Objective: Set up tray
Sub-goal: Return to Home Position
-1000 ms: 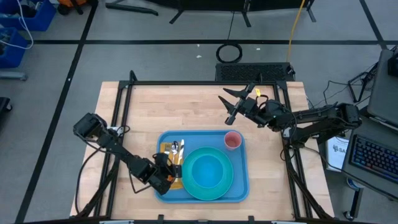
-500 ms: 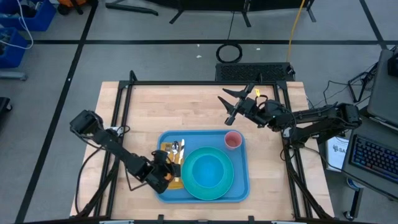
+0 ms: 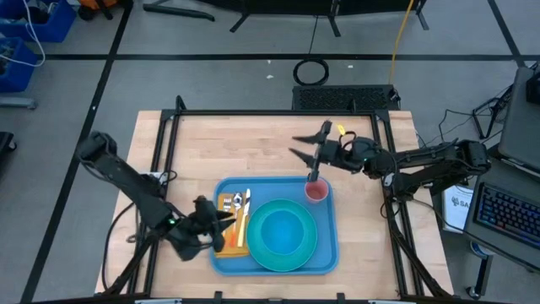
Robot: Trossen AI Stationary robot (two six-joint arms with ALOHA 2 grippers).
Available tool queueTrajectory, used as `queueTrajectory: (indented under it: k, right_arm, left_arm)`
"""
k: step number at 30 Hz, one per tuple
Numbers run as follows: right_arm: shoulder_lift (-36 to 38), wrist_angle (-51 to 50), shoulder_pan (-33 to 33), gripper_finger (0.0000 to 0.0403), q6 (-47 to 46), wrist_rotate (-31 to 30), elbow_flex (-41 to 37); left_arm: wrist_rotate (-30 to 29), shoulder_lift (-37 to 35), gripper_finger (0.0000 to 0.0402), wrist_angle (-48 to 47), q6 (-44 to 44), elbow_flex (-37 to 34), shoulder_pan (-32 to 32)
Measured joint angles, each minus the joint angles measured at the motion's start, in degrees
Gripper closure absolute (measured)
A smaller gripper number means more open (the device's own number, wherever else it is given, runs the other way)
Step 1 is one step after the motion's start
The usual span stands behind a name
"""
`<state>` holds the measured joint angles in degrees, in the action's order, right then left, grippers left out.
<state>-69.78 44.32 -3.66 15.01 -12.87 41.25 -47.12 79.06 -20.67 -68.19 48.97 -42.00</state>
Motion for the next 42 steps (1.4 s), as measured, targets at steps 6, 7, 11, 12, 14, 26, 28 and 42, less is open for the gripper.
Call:
queueTrajectory:
  k: [6, 7, 11, 12, 14, 26, 28, 42]
  right_arm:
    - [0.5, -5.2, 0.2, 0.0250, -5.1, 13.8, 0.0]
    - [0.9, -6.9, 0.4, 0.0250, -5.5, 14.5, 0.0]
    - [2.7, -13.2, 1.7, 0.0250, -7.4, 14.4, 0.0]
    - [3.1, -14.5, 2.2, 0.0250, -7.5, 14.4, 0.0]
    - [3.8, -16.6, 3.2, 0.0250, -6.7, 14.3, 0.0]
    - [5.7, -27.4, 4.6, 0.0250, -8.6, 14.4, 0.0]
    - [5.7, -27.7, 4.5, 0.0250, -8.6, 14.3, 0.0]
    - [12.2, -17.8, 2.2, 0.0250, -6.8, 10.0, -11.0]
  left_arm:
    - [-9.0, -4.4, 0.0295, 1.9, 19.5, 0.0, -2.7]
    - [-9.1, -4.9, 0.0295, 1.9, 21.4, 0.0, -2.8]
    - [-6.7, -6.2, 0.0295, 8.2, 29.5, -0.6, -2.6]
    - [-5.5, -6.1, 0.0295, 12.3, 32.8, -1.3, -2.5]
    - [-0.5, -6.0, 0.0295, 23.6, 41.9, -3.8, -2.0]
    - [20.3, -9.2, 0.0295, 49.6, 57.6, -20.0, 8.8]
    - [22.5, -10.4, 0.0295, 53.6, 58.9, -22.5, 10.0]
    - [24.7, -29.6, 0.0295, 61.5, 62.9, -42.0, 12.7]
